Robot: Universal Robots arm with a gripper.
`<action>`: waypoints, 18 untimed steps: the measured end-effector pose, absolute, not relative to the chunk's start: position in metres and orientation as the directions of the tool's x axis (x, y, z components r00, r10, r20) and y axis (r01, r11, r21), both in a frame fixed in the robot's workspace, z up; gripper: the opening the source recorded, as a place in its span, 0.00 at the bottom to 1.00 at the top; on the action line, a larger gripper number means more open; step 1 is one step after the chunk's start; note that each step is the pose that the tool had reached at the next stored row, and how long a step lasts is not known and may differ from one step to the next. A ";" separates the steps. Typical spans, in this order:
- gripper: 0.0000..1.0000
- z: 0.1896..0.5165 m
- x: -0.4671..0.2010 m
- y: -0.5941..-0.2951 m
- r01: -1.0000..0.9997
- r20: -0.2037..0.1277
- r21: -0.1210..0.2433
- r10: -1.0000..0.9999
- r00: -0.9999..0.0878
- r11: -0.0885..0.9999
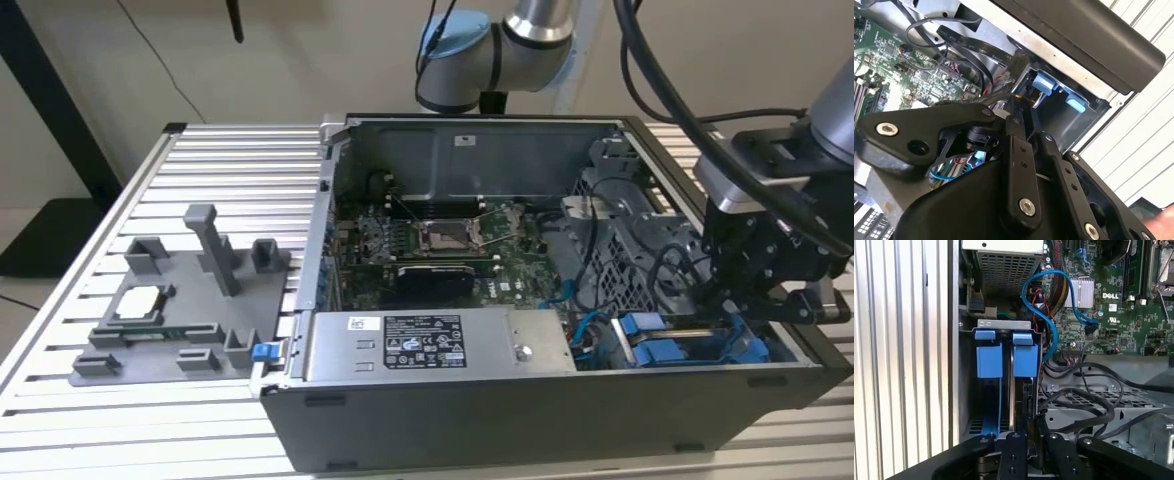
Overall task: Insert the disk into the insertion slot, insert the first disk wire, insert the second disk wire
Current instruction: 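Insert the first disk wire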
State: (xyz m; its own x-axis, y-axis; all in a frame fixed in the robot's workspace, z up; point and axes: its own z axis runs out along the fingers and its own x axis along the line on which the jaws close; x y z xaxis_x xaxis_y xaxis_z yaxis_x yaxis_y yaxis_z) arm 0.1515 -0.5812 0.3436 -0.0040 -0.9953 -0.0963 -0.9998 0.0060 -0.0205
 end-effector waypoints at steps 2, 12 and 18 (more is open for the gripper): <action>0.00 0.343 0.152 -0.581 -1.000 -0.096 -0.022 -0.995 -0.004 0.006; 0.00 0.342 0.153 -0.579 -1.000 -0.096 -0.026 -0.995 -0.004 0.006; 0.00 0.340 0.153 -0.577 -1.000 -0.096 -0.028 -0.995 -0.003 0.006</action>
State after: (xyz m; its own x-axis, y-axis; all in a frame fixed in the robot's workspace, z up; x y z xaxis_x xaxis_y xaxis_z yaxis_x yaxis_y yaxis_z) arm 0.1529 -0.5774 0.3401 -0.0032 -0.9954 -0.0961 -0.9996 0.0059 -0.0278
